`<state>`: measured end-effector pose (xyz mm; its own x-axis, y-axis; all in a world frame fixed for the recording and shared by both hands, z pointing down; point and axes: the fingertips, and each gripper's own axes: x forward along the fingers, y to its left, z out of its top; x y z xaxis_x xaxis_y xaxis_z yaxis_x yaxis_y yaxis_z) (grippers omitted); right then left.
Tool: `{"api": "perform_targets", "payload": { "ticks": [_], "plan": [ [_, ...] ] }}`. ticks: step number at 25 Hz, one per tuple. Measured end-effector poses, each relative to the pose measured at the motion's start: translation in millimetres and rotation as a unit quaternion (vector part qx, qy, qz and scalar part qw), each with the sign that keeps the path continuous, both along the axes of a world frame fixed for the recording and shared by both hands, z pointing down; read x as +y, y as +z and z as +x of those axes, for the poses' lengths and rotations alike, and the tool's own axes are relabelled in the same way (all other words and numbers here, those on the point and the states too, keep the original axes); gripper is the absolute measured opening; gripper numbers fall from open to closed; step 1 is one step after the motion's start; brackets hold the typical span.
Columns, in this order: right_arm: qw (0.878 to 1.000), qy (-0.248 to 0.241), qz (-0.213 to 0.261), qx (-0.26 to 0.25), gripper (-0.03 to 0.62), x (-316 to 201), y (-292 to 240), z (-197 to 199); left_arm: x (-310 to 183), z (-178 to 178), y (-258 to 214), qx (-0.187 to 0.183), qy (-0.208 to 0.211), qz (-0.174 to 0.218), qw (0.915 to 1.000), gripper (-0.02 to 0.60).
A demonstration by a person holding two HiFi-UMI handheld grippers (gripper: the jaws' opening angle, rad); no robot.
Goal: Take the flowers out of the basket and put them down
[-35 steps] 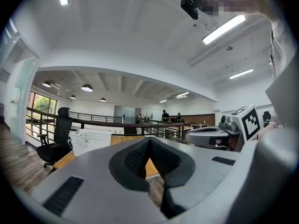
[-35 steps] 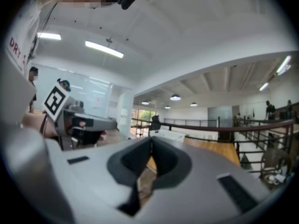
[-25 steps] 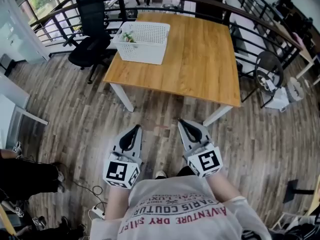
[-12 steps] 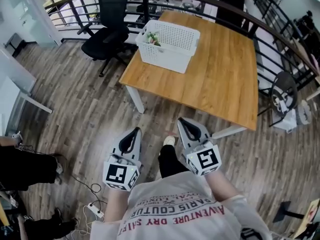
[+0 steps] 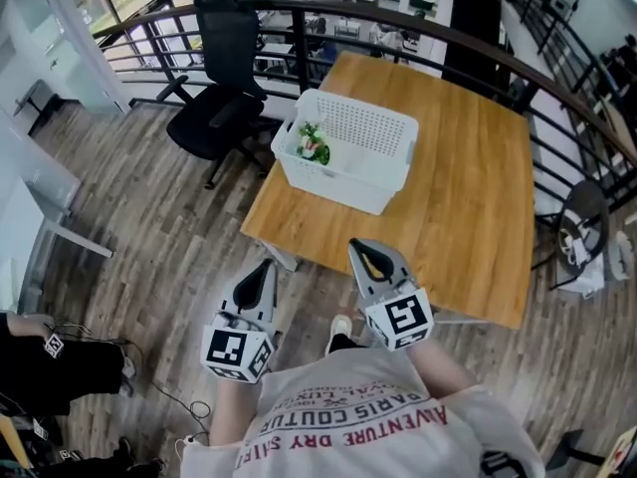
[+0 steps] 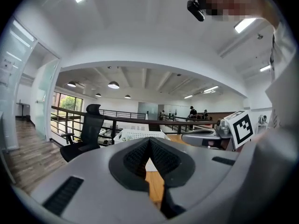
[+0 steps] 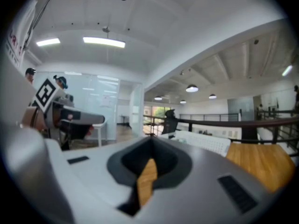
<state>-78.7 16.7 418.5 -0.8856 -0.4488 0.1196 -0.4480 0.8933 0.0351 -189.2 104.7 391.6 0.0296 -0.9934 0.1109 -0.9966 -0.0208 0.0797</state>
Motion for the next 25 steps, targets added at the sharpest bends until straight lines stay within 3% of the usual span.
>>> {"api": "perform_targets", "payload": {
  "ticks": [5, 12, 15, 22, 25],
  "plan": [
    [1.0, 0.013, 0.002, 0.005, 0.029, -65, -2, -13, -66, -18, 5, -0.004, 0.003, -0.004, 1.0, 0.026],
    [0.999, 0.05, 0.007, 0.01, 0.029, -102, 23, -21, -111, -39, 32, -0.002, 0.025, -0.001, 0.9997, 0.026],
    [0.997, 0.072, 0.004, 0.017, 0.029, -140, 17, -39, -157, -62, 27, -0.001, 0.044, -0.001, 0.999, 0.026],
    [0.99, 0.127, -0.03, 0.049, 0.029, -248, 1, -97, -276, -128, 0, -0.012, 0.107, -0.004, 0.9942, 0.026],
    [0.982, 0.152, -0.07, 0.084, 0.029, -277, 14, -113, -303, -150, 2, -0.011, 0.131, -0.008, 0.9912, 0.026]
  ]
}}
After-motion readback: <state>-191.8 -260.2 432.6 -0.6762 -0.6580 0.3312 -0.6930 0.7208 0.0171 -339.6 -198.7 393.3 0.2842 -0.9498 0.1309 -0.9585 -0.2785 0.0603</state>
